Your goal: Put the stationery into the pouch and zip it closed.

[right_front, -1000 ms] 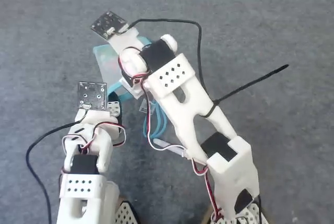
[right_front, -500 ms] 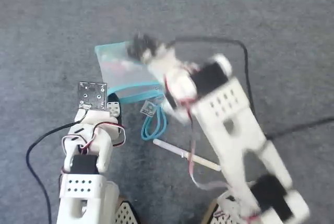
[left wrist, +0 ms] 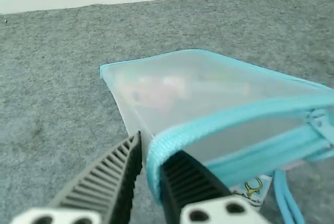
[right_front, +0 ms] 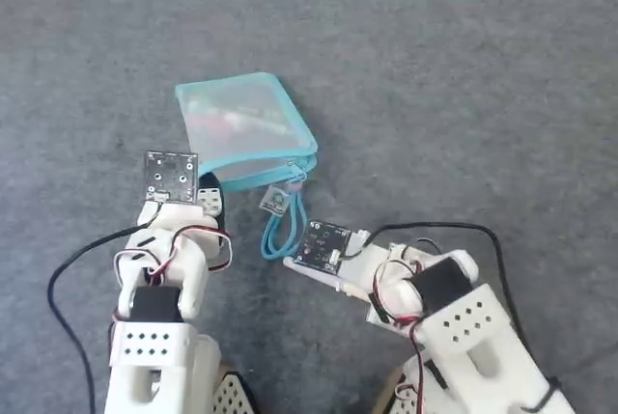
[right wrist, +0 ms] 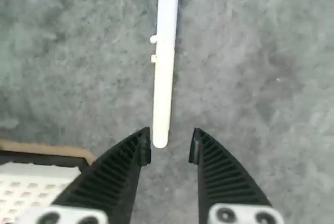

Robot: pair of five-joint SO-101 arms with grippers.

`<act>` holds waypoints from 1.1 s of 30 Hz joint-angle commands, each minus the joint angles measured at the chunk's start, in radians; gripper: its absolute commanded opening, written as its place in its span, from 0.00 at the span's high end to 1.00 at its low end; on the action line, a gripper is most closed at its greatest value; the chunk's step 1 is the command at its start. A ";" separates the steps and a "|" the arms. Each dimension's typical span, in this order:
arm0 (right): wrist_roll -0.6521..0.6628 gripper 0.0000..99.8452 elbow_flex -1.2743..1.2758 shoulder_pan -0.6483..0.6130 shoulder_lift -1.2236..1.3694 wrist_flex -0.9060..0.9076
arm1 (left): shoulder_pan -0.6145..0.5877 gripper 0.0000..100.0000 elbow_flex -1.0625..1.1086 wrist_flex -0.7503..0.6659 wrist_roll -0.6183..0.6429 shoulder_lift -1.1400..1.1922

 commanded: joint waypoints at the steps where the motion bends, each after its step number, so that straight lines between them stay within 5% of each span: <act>1: 0.011 0.86 0.002 0.015 0.005 -0.030 | -0.002 0.99 -0.012 -0.028 -0.005 0.015; 14: 0.017 0.86 0.003 0.008 0.122 -0.065 | -0.002 0.99 -0.012 -0.028 -0.005 0.015; 33: 0.017 0.86 0.172 0.016 0.328 -0.343 | -0.002 0.99 -0.012 -0.028 -0.005 0.012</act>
